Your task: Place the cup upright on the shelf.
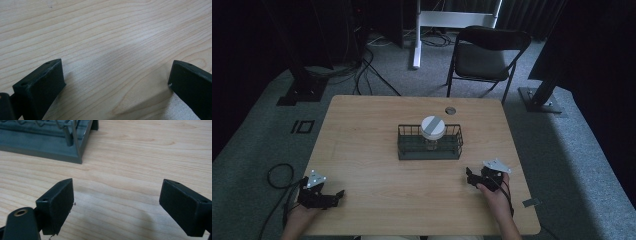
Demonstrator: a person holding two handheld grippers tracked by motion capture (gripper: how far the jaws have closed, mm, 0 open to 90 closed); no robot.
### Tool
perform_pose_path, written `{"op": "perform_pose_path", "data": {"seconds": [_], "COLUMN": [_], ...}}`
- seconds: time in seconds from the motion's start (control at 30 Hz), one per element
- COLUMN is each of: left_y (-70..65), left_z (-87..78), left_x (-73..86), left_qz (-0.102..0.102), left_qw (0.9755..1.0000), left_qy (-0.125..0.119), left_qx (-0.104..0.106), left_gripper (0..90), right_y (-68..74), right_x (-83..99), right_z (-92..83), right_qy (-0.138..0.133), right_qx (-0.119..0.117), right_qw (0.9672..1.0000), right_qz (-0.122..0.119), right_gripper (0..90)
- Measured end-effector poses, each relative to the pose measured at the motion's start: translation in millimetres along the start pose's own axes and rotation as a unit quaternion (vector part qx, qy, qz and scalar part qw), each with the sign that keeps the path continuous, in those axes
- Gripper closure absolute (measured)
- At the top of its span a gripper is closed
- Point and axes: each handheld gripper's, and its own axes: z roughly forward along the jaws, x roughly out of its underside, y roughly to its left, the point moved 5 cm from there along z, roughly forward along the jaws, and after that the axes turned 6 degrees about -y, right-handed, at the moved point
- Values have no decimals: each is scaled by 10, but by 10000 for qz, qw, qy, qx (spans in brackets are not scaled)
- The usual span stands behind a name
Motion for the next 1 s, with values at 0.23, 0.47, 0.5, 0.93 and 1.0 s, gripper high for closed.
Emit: {"op": "perform_pose_path", "data": {"seconds": [0.23, 0.47, 0.5, 0.93, 1.0], "left_y": [1, 1, 1, 0, 0], "left_z": [-1, -1, -1, 0, 0], "left_x": [1, 1, 1, 0, 0], "left_qz": [7, 7, 8, 5, 6], "left_qw": [10000, 10000, 10000, 10000, 10000], "left_qy": [6, 5, 7, 0, 1], "left_qx": [0, 0, 0, 2, 2], "left_gripper": [6, 6, 6, 6, 6], "right_y": [-75, -129, -129, -137, -137], "right_x": [34, 89, 103, 110, 110], "right_z": [0, 8, 11, 15, 15], "right_qy": [230, 611, 705, 754, 754], "right_qx": [154, 203, 182, 112, 110], "right_qw": [9996, 9979, 9973, 9971, 9971], "right_qz": [43, 26, 14, 72, 72], "right_gripper": [121, 121, 120, 116, 116]}}
